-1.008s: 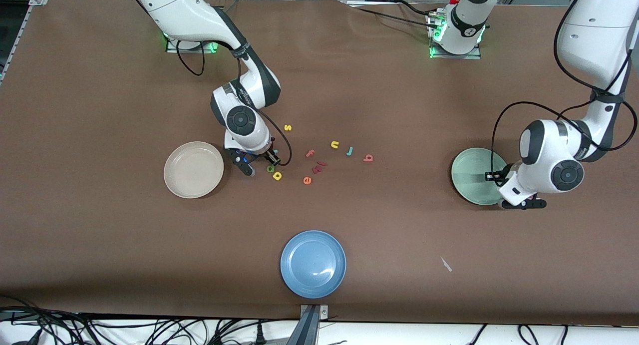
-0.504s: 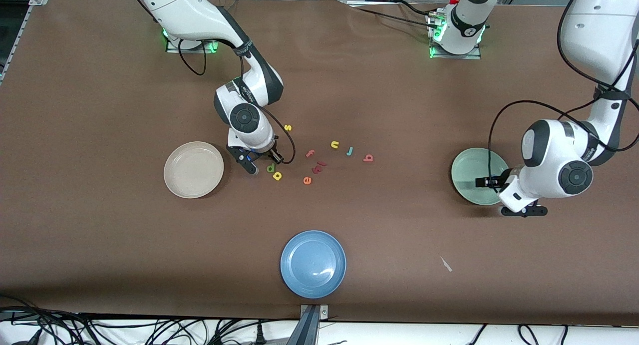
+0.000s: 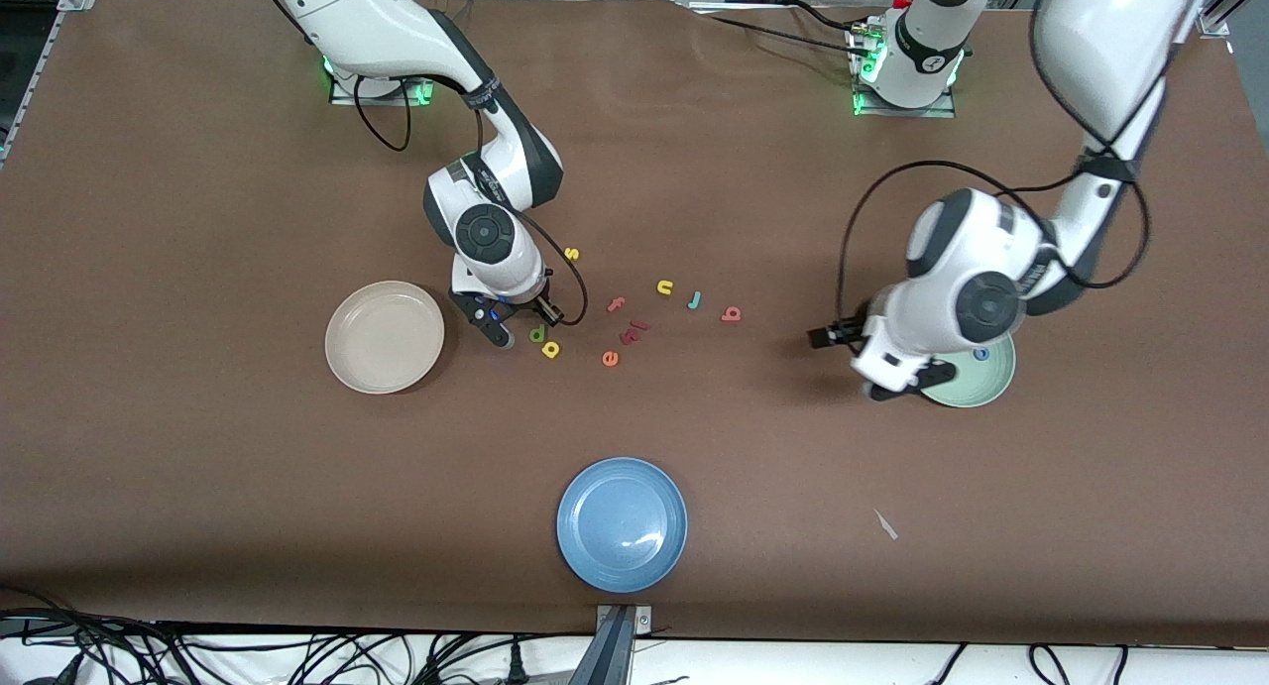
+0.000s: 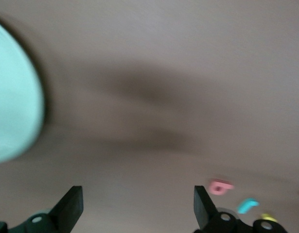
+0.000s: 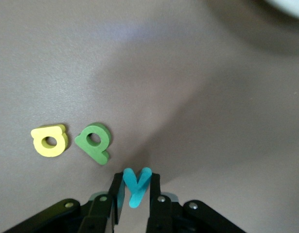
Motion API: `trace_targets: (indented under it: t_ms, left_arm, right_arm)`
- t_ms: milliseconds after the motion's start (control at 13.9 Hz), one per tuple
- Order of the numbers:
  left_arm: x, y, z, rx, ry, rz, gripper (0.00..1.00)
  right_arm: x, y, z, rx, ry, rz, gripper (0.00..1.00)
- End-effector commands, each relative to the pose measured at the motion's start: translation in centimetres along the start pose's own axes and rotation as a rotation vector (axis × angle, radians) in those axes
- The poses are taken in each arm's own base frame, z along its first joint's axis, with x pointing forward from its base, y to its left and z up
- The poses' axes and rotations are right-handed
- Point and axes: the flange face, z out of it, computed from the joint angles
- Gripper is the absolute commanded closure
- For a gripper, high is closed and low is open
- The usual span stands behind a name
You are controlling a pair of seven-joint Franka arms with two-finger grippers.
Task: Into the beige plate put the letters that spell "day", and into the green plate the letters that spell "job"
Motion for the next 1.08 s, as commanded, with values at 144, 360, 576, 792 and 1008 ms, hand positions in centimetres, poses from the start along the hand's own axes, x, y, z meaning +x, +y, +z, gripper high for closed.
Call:
trace_targets:
  t_ms: [144,360,576,792,1008]
  left_arm:
    - [-4.4,7.3,7.3,-0.072,0.047,-0.029,0.02]
    - [-5.8,8.6,10.1,-0.043,0.047,0.014,0.17]
    - [-6.1,8.9,11.6,0.004,0.081,0.007,0.21]
    - [-6.5,9.4,12.2,0.015,0.088,0.013,0.22]
    - [-7.1,10.0,13.0,0.021,0.080,0.012,0.24]
  right_arm:
    - [5.2,2.3,-5.5,-0.066,-0.003,-0.114,0.83]
    - [10.1,4.9,-6.4,-0.102,-0.037,-0.185,0.83]
    - [14.4,7.4,-6.4,-0.119,-0.050,-0.267,0.83]
    - [17.5,8.9,-4.5,-0.128,-0.062,-0.293,0.83]
    - [19.3,10.1,-2.3,-0.094,-0.114,-0.317,0.83]
